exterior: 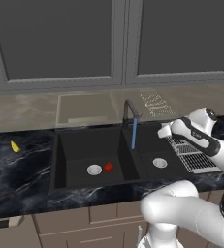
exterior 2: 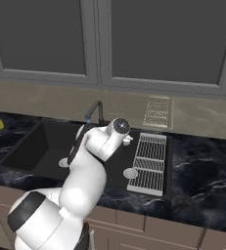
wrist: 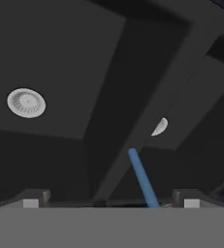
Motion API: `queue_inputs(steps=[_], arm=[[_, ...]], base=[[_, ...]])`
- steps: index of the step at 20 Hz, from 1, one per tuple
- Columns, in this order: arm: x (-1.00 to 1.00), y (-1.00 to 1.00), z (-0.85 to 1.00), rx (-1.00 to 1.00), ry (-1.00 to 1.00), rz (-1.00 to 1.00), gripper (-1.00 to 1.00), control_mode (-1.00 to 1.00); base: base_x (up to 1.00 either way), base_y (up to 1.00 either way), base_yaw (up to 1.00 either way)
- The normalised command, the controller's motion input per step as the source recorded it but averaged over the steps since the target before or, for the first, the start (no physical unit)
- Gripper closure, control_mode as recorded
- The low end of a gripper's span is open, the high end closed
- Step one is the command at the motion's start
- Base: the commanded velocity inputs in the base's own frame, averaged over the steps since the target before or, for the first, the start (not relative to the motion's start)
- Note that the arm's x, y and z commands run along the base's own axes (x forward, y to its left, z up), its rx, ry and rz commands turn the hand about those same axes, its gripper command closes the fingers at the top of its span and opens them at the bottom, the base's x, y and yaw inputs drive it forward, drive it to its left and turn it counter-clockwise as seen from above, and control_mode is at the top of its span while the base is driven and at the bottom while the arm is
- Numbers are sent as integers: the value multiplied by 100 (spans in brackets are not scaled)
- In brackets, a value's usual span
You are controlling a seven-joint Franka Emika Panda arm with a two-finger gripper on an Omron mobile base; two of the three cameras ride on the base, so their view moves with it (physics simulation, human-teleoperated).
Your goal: Turn on the sink faucet. Then move the bell pepper from the counter to the sink. Turn off the sink. Move the vegetable from the sink to the pot next to the stove. Finally move the pot to the rear left burner.
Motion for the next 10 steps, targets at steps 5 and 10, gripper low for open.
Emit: queue_inputs(steps=[5,10], arm=[[30,-1,0,0,-29,26,-100,-100],[25,-1,2,-6,-28,25,-100,-100]], base=[[0,0,0],[0,0,0]])
